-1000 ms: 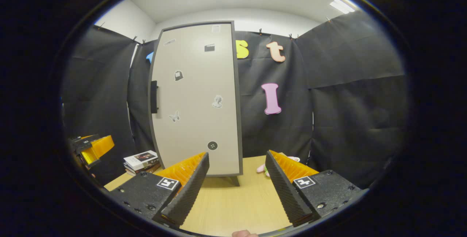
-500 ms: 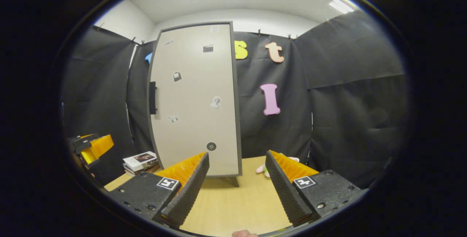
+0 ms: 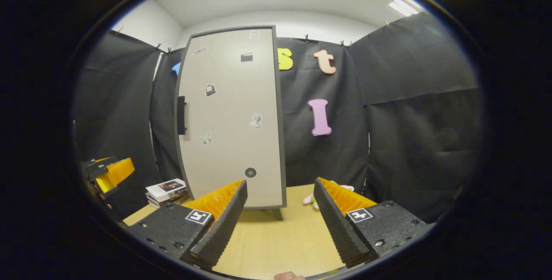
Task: Open the cabinet door with the right hand, grasp the bottle in the cabinet with the left hand and place it on the coaster, then close the cabinet door with the right hand.
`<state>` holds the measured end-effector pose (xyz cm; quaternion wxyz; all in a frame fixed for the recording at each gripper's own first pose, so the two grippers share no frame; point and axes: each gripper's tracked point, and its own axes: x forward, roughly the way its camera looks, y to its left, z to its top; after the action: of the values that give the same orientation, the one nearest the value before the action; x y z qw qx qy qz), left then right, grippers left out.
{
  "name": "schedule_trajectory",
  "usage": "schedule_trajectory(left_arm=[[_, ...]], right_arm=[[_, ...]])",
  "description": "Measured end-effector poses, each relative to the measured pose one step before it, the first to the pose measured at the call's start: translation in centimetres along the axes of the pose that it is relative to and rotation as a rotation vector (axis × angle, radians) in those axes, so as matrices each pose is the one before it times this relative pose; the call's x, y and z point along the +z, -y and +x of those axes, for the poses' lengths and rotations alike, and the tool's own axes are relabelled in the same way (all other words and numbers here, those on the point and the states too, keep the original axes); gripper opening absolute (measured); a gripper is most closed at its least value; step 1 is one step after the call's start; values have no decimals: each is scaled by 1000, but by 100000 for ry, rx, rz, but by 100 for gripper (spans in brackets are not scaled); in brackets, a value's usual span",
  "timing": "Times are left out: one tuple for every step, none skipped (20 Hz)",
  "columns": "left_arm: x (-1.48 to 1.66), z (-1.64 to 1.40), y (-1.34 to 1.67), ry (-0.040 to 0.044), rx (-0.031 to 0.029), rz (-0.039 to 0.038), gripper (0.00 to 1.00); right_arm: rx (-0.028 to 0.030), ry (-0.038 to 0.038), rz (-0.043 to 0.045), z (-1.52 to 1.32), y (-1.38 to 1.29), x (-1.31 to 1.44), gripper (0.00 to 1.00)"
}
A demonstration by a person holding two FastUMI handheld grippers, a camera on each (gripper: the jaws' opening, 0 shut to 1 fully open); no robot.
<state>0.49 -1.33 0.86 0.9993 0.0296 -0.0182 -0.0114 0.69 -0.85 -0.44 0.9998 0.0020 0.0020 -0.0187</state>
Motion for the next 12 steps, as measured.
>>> schedule_trajectory(left_arm=[[-12,-10,59,12,-95,-32,95],[-15,16,-15,-58,-93,-26,95],[-42,53,29,-55,-55,-19,95],[14,-50,47,1,30,-5,95],[95,-107,13,128,-73,1,95],[20,-23,-4,42,14,42,95],[-35,62,-36,54,4,-14,95],[1,3,12,21,-65,-3,95],[20,-46,-64,48,80,8,95],[-40,43,-44,-122,256,58,95],[-165,-7,-59,-266,199,-60,95],[-22,-34,-48,-83,36,-131,95]], right_arm=[[41,106,2,20,-12,56,95],[78,-7,34,-94,43,-91,95],[85,52,99,-24,-61,71,95],[20,-88,46,-127,-1,-123,95],[10,-26,-25,69,-36,24,95],[-86,-31,-66,-3,78,-28,95],[67,-77,-25,-25,-22,-4,95],[144,-47,-46,18,-52,-1,95],[103,-141,-97,-56,-41,-82,95],[252,-87,-54,-14,-106,-81,95],[149,-143,11,59,-42,30,95],[354,-44,-43,70,-110,-29,95]])
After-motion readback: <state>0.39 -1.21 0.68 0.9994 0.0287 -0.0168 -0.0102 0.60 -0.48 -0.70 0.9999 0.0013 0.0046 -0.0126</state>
